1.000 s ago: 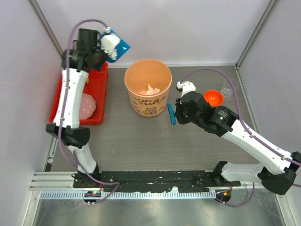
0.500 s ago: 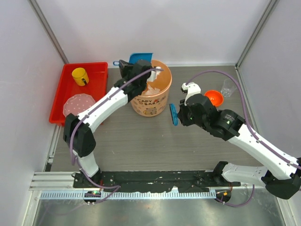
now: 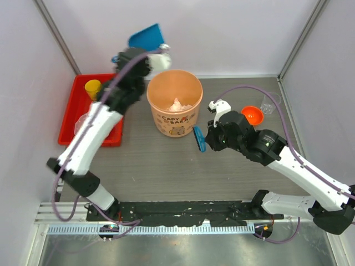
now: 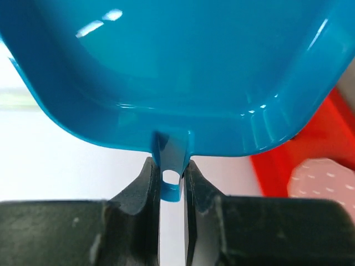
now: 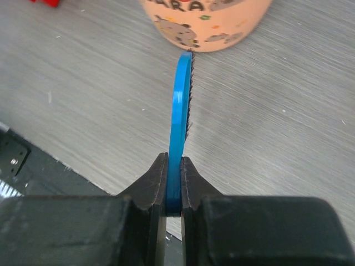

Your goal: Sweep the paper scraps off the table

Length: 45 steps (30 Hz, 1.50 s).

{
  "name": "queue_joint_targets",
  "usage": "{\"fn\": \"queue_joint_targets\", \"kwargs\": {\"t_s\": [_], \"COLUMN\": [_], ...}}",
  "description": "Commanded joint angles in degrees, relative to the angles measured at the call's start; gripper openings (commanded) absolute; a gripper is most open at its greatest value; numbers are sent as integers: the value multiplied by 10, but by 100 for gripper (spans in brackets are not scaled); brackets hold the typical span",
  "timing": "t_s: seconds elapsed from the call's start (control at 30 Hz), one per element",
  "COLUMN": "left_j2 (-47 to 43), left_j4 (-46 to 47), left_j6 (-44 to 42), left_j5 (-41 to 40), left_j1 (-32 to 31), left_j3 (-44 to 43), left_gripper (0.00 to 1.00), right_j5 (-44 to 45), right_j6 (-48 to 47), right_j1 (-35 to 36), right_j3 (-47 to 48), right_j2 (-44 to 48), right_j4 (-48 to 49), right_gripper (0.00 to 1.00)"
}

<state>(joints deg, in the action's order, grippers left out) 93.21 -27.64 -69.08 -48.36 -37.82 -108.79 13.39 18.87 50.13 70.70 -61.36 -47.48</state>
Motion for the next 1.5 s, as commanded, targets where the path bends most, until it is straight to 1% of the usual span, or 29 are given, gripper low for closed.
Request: {"fn": "queue_joint_targets", "kwargs": {"t_s": [0.0,0.03,0.07,0.1,0.13,0.17,0.2,0.23,0.27,0.3,0.4,0.43,0.57,0.63,0.67,0.7,0.77,0.83,0.87,0.9,0.97,1.1,1.2,1.23,1.3,1.33,1.37,1.4,1.47], "left_j2": [-124,-180,-204,-230,-264,-279,-289,-306,-312,-319,-326,-320,-243,-219,-208,-185,-166,-148,-144,-140,-132,-116,-116,-116,-116,-127,-137,-152,-202], "left_j4": [-481,-491,-502,-507,-512,-536,-553,-568,-584,-581,-536,-513,-475,-426,-415,-406,-385,-364,-352,-320,-294,-254,-256,-263,-300,-318,-337,-375,-408], "left_j6": [370,368,360,347,344,338,323,316,314,314,322,320,312,327,339,344,361,366,375,381,390,398,396,392,387,386,387,387,398], "left_j5": [313,345,364,370,379,395,415,459,476,501,587,616,648,623,590,574,550,545,534,497,451,441,461,468,472,476,479,482,477], "left_j1": [163,192,215,243,255,266,287,295,299,300,300,299,292,283,267,257,231,225,217,214,202,190,187,187,186,187,187,187,188], "left_j3": [-81,10,67,173,221,261,325,354,380,428,507,524,566,584,590,602,611,613,622,628,645,656,659,657,648,628,614,599,543], "left_gripper": [0,0,0,0,0,0,0,0,0,0,0,0,0,0,0,0,0,1,5,7,9,13,26,37,48,86,99,100,100], "right_j5": [-94,-106,-111,-115,-126,-147,-155,-166,-179,-185,-187,-184,-149,-136,-136,-108,-94,-75,-72,-69,-69,-69,-68,-64,-46,-30,13,38,104], "right_j6": [-63,-86,-95,-106,-115,-130,-135,-141,-147,-150,-167,-169,-174,-167,-167,-162,-160,-158,-158,-160,-161,-167,-174,-175,-183,-186,-208,-224,-262], "right_j1": [1,1,1,1,2,4,5,8,10,13,29,34,44,48,50,51,52,53,53,54,54,58,62,65,82,91,103,121,176], "right_j3": [12,14,14,18,22,27,36,40,42,38,24,21,16,12,7,5,-2,-6,-9,-11,-13,-4,-3,-4,-4,-1,0,-1,-17], "right_j2": [30,33,34,34,32,25,21,18,15,13,12,12,3,1,2,3,5,5,2,2,-5,-20,-31,-34,-49,-56,-61,-73,-79], "right_j4": [64,77,83,86,93,96,98,107,116,126,165,179,181,180,180,179,177,175,175,176,175,165,165,166,165,162,161,165,195], "right_gripper": [1,1,1,1,1,1,1,1,1,1,1,1,1,1,1,1,1,1,1,1,1,1,1,1,1,1,1,1,1]}}
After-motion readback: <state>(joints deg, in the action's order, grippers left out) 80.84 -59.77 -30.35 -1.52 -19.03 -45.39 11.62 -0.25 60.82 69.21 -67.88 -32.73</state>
